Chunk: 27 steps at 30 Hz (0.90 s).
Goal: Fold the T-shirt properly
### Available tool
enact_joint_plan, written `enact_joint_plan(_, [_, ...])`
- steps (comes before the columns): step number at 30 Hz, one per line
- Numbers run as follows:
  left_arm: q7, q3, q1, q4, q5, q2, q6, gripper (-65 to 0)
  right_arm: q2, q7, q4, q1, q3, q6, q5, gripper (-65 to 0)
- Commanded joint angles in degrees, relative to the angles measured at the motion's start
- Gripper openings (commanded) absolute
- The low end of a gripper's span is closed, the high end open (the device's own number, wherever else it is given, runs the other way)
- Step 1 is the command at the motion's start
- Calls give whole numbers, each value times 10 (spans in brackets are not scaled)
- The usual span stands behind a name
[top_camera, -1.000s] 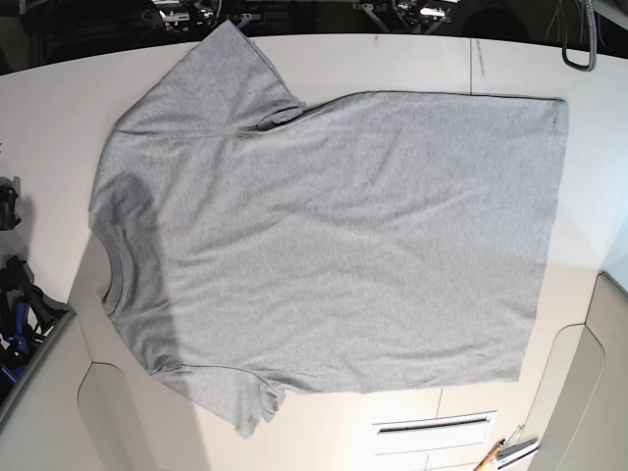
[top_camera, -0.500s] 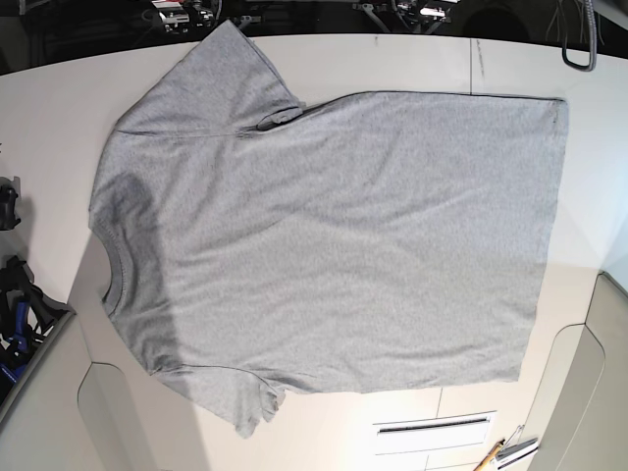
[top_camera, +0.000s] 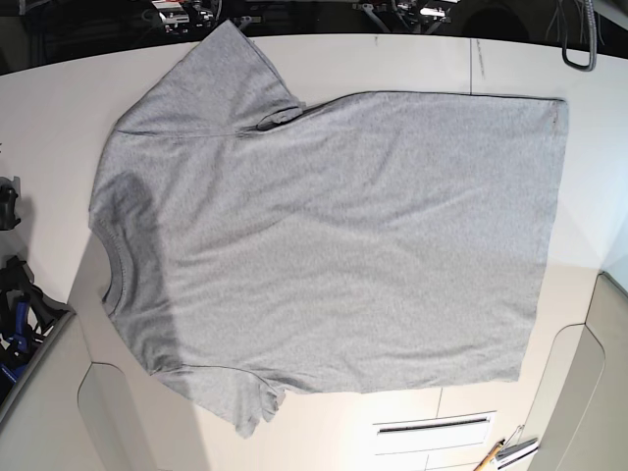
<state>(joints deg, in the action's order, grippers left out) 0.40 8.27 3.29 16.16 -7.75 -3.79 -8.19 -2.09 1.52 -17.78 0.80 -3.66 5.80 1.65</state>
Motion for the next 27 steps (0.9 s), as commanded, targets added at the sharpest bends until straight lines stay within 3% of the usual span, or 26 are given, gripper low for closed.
enact_joint_plan(1, [-2,0,-1,4,-1,-1,-2,-650,-3,-4,-5,-3,-1,3,-2,-650])
enact_joint_plan(14, [-4,0,41,30,-21,-29,-2,-650,-26,-8,-45,50,-1,4,-2,-650])
enact_joint_plan(22, [-3,0,182,177,-79,-86,-3,-650,-70,-8,-192,162,-1,5,-1,-650])
enact_joint_plan(27, [-4,0,312,303,-96,-146,-56,-650,-105,-8,-333,266,-1,29,3,-650])
